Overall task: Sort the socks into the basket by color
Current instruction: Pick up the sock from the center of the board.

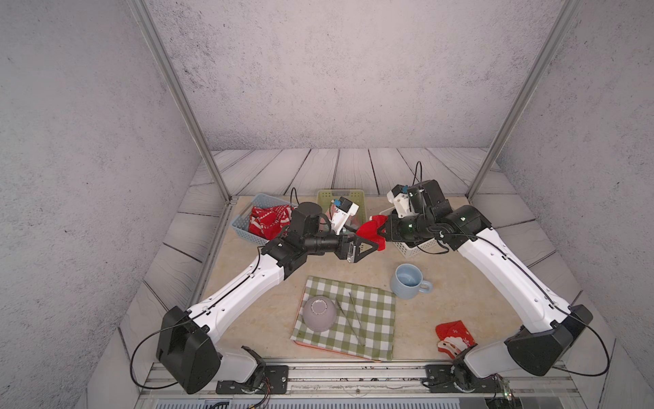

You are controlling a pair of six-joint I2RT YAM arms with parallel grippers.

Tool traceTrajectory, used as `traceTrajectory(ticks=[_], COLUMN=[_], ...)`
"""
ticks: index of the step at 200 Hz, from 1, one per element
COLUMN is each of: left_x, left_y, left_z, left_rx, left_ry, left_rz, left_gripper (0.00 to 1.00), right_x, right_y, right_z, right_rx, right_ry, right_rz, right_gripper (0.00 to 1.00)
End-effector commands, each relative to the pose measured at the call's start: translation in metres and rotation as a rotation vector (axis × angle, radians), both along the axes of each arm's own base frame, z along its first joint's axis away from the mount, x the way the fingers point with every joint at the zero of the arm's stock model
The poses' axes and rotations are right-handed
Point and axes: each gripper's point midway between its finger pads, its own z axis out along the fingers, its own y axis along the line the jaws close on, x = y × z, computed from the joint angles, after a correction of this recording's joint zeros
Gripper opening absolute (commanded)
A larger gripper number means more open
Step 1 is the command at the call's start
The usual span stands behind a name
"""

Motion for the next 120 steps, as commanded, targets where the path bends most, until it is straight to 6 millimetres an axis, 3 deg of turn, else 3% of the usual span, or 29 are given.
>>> traceTrajectory(ticks=[1, 26, 42, 70, 82, 92, 120], left_x=[0.001, 0.005, 0.008, 0.010, 0.011, 0.011, 0.024], left_y=[-0.010, -0.017, -0.020, -0.020, -0.019, -0.017, -0.003], left_z=[0.017, 0.020, 0.023, 0.023, 0.021, 0.021, 0.016], left_rx=[-0.045, -0.055, -0.063, -0.047, -0.027, -0.017, 0.025], left_ry=[-0.024, -0.028, -0.037, -0.040, -0.032, -0.036, -0.018], left_rz=[-0.042, -0.064, -0.070, -0.067, -0.054, -0.048, 0.034], left_gripper=[0.90, 0.61, 0.49, 0.01, 0.00, 0.00, 0.00], right_x=[-0.004, -0.007, -0.007, -0.008, -0.007, -0.006, -0.001], right_y=[0.012, 0.015, 0.016, 0.014, 0.012, 0.010, -0.005], right_z=[0.022, 0.028, 0.031, 0.034, 0.035, 0.037, 0.046], right_rx=[0.079, 0.099, 0.105, 0.103, 0.102, 0.100, 0.087], right_ry=[-0.039, -0.037, -0.041, -0.050, -0.053, -0.058, -0.070], right_rz=[0.069, 0.091, 0.097, 0.099, 0.098, 0.092, 0.054], right_gripper=[0.00, 0.00, 0.00, 0.00, 0.01, 0.12, 0.65])
